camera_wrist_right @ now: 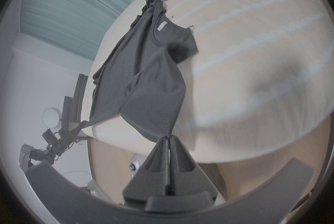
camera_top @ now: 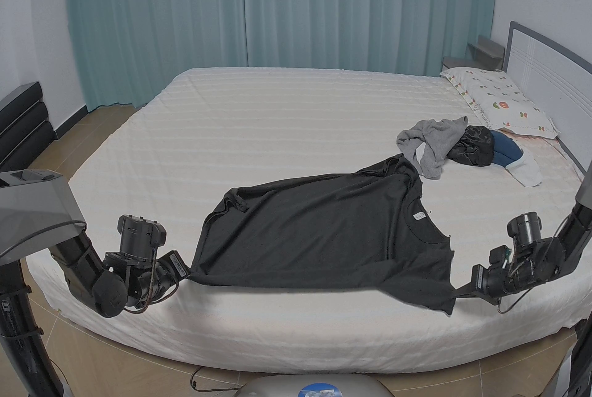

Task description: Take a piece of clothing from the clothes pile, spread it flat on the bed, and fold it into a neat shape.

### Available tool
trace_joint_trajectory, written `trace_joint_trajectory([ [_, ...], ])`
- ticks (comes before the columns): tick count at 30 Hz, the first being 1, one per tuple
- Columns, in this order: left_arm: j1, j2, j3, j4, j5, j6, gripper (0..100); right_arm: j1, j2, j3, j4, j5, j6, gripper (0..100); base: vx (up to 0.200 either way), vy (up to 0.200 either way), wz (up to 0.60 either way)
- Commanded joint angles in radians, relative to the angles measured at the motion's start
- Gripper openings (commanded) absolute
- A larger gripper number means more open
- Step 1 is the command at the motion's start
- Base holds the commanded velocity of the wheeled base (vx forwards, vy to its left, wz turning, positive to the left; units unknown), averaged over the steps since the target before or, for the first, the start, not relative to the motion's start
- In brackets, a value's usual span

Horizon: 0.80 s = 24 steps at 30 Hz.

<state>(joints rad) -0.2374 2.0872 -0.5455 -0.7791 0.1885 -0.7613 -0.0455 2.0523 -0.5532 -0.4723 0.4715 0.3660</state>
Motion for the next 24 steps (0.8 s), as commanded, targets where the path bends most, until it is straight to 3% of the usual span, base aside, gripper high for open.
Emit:
trace_joint_trajectory([
  [1,-0.006,-0.049,0.068,0.001,0.002,0.066,0,-0.060,-0.150,0.114,0.050,0.012,-0.067,0,0.000,0.000,0.00],
  [7,-0.011,-0.059,0.125,0.003,0.003,0.142,0,-0.063,-0.238,0.188,0.121,0.012,-0.085,0,0.000,0.000,0.00],
  [10,-0.031,-0.056,0.168,0.004,0.003,0.195,0,-0.077,-0.248,0.217,0.190,0.009,-0.150,0,0.000,0.000,0.00],
  [16,-0.080,-0.055,0.199,0.055,0.005,0.217,0,-0.097,-0.236,0.245,0.245,-0.002,-0.240,0,0.000,0.000,0.00],
  [24,-0.085,-0.047,0.194,0.095,0.003,0.227,0,-0.097,-0.195,0.246,0.262,-0.013,-0.298,0,0.000,0.000,0.00],
])
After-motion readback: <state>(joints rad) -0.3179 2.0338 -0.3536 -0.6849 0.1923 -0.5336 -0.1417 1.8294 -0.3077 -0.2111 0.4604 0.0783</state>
